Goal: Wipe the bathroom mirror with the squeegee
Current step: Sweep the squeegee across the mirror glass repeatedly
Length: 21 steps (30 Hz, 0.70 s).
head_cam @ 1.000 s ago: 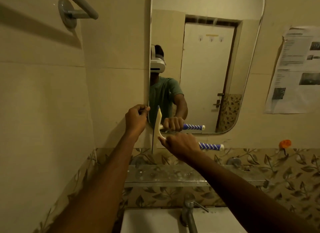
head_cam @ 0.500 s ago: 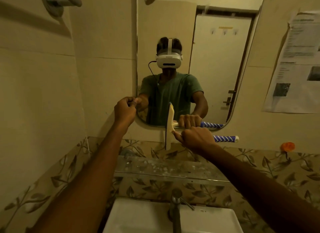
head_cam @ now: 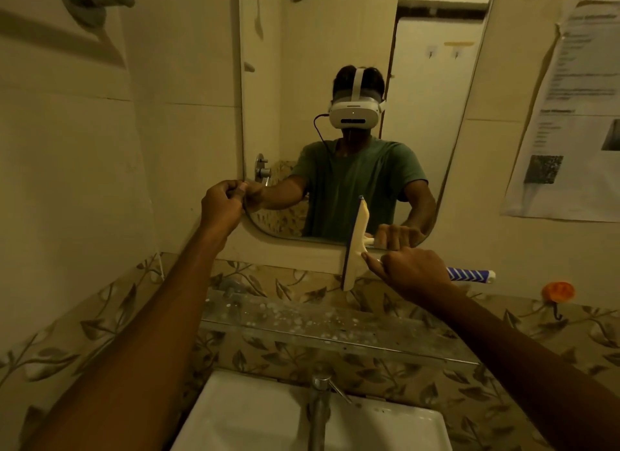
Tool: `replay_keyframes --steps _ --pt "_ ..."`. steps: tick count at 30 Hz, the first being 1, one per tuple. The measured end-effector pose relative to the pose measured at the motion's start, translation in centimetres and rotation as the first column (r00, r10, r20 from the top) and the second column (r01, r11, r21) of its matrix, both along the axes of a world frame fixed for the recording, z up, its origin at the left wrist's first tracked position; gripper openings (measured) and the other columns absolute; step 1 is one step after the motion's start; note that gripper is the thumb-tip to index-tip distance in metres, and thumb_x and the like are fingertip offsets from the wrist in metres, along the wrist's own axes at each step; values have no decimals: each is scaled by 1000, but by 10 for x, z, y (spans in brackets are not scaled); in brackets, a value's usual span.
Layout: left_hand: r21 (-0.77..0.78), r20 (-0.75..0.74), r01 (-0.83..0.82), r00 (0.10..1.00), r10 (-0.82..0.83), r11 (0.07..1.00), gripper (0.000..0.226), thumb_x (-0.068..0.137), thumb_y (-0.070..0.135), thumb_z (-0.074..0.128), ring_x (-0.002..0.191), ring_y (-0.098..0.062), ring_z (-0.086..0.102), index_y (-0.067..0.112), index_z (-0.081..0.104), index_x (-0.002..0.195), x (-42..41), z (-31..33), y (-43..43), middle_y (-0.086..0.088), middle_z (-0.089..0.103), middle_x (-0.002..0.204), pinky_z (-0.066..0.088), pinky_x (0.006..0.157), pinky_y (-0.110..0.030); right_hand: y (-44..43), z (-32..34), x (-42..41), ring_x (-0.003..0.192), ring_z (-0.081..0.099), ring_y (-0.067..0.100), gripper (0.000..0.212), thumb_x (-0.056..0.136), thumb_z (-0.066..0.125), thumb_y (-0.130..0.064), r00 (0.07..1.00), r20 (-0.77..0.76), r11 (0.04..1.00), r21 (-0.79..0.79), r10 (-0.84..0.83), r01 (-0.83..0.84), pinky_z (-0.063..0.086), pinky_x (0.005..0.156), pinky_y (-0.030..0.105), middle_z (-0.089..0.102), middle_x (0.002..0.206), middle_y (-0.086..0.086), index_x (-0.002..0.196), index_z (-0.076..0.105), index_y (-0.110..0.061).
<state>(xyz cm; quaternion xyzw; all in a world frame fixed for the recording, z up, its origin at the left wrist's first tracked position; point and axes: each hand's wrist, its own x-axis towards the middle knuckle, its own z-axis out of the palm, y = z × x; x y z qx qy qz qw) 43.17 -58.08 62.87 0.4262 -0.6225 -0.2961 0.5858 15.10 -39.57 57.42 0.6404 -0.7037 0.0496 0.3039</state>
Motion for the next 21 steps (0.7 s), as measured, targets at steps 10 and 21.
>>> replay_keyframes --steps 10,21 --pt "-6 -12 -65 998 65 998 30 98 26 51 102 -20 58 10 62 121 -7 -2 4 -12 64 119 49 79 -30 15 -1 -34 44 42 6 60 94 16 -66 998 24 997 56 -53 52 25 44 23 46 52 -7 57 42 -26" --pt "3 -31 -50 998 50 999 31 99 26 51 105 -21 57 8 60 122 -9 -3 4 -14 63 122 47 82 -29 40 -18 -61 45 49 10 70 85 4 -70 972 193 991 2 -132 134 41 48 24 52 52 -6 57 49 -24"
